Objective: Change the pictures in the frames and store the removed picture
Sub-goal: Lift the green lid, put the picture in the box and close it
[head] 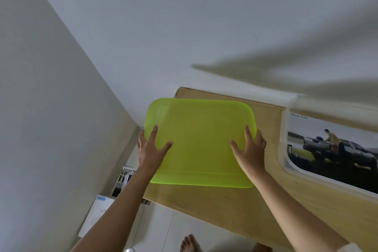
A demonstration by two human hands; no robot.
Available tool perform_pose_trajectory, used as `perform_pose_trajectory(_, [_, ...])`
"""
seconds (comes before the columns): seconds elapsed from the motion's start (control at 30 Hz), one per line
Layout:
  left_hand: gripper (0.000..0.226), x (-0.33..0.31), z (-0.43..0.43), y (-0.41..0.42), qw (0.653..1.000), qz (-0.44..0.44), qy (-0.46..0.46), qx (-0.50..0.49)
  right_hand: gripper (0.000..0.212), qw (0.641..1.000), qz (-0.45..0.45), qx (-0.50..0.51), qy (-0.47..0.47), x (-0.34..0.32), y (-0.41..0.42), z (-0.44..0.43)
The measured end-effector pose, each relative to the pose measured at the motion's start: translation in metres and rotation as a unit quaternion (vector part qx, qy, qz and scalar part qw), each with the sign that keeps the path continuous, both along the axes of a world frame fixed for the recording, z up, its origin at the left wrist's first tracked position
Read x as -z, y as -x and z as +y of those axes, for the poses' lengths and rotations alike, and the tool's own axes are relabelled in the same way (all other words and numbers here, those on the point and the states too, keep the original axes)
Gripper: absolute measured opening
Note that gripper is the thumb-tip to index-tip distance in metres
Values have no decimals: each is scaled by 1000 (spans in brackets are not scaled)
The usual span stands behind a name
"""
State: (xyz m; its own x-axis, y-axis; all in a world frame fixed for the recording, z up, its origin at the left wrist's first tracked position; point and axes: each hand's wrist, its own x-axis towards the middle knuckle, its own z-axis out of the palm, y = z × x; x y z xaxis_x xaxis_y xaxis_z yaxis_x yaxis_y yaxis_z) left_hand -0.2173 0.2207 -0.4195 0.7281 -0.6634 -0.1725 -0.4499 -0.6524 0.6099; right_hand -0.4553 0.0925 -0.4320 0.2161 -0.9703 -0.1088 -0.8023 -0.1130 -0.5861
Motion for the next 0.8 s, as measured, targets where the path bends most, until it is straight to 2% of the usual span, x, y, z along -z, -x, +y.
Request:
perform_pose_trajectory(0.2, [77, -29, -71, 83, 998, 14, 44, 36, 69, 997, -13, 56, 50, -43, 88, -55])
perform_pose_trajectory(0.5, [78, -24, -172, 260, 986, 26, -11, 165, 72, 984, 28, 177, -1, -47, 283, -101])
perform_pose_trajectory(0.8, [78, -11, -212, 335, 984, 17, -35, 174, 70, 985, 14, 168, -41, -34, 362, -132])
